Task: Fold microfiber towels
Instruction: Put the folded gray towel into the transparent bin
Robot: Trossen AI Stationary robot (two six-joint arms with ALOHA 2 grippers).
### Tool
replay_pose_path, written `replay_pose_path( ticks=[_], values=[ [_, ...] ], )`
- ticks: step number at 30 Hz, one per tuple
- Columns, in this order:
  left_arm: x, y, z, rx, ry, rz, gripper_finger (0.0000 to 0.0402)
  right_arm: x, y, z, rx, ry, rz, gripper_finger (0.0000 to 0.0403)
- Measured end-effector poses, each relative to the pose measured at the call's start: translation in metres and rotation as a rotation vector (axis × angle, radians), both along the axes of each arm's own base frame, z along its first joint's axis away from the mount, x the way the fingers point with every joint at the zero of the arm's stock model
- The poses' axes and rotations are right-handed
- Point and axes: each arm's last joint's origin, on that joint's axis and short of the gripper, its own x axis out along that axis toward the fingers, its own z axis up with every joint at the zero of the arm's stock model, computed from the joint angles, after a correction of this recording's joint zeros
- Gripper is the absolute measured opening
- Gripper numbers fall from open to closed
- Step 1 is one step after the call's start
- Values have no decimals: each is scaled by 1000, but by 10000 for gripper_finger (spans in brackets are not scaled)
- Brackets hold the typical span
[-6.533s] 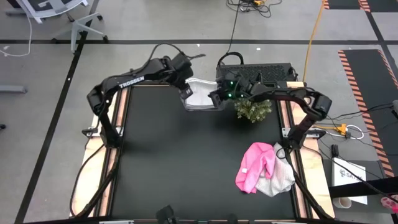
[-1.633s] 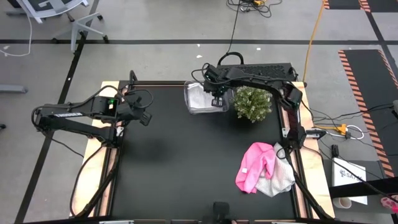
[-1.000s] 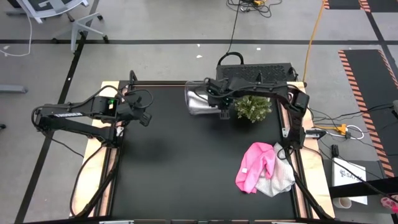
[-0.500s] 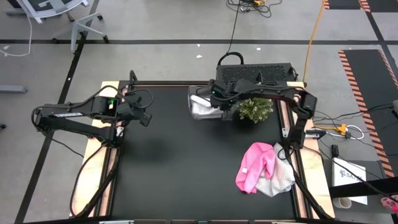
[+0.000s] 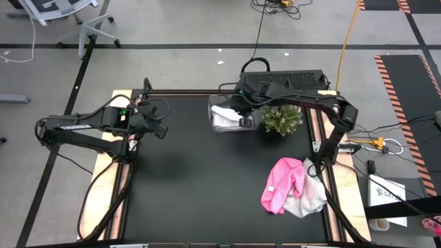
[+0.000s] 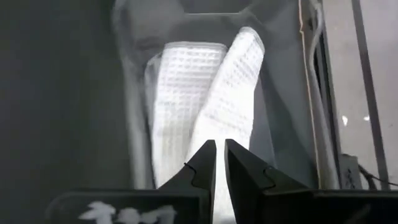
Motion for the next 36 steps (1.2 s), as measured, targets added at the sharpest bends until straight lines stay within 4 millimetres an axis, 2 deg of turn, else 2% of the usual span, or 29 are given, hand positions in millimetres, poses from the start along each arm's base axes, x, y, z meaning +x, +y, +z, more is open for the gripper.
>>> replay_pose_path(
  ticks=[4,9,16,24,36],
  values=[
    [0,0,0,0,1,0,132,23,-6,-20,-5,-24,8,28],
    [0,0,0,0,0,0,132,54,-14,-42,18,65,41,42],
    [0,0,0,-1,0,0,132,88,-34,-53,-20,117,26,93],
    [0,0,0,-4,2,-5,132,92,-42,-57,-10,130,16,144],
    [0,0,0,2,5,-6,132,95,-49,-57,40,40,-31,140]
  ],
)
